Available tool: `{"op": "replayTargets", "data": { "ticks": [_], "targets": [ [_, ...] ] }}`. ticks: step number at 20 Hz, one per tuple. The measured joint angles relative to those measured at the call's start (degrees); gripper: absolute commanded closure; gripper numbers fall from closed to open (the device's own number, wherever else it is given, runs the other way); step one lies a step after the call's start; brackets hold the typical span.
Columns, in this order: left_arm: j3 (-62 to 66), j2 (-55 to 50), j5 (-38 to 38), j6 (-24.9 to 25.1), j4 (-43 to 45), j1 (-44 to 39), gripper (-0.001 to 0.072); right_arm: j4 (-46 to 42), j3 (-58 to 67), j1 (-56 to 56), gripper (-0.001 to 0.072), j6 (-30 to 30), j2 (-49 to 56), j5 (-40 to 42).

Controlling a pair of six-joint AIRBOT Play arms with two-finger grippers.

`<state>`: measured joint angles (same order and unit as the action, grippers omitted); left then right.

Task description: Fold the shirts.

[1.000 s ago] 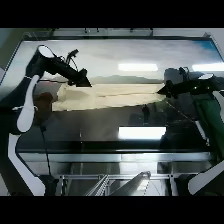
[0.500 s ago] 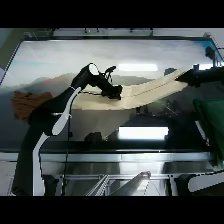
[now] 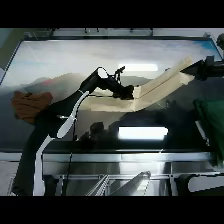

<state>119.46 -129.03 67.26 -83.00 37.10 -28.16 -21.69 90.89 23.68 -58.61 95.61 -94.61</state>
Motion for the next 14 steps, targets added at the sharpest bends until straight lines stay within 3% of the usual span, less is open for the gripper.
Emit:
{"op": "replayTargets", "data": {
  "ticks": [5, 13, 14],
  "targets": [
    [-3.5, 11.9, 4.0, 6.1, -11.6, 11.1, 0.0689, 2.2, 0.0, -12.4, 0.0696, 0.0, -0.7, 4.8],
    [-4.9, 29.6, 20.0, 8.7, -15.2, 35.8, 0.0689, 3.4, 2.3, -42.3, 0.0694, 0.3, 9.0, 36.3],
    [-4.9, 31.0, 20.9, 8.9, -15.4, 37.7, 0.0689, 4.3, 3.6, -45.1, 0.0608, 0.3, 11.5, 39.4]
  ]
}}
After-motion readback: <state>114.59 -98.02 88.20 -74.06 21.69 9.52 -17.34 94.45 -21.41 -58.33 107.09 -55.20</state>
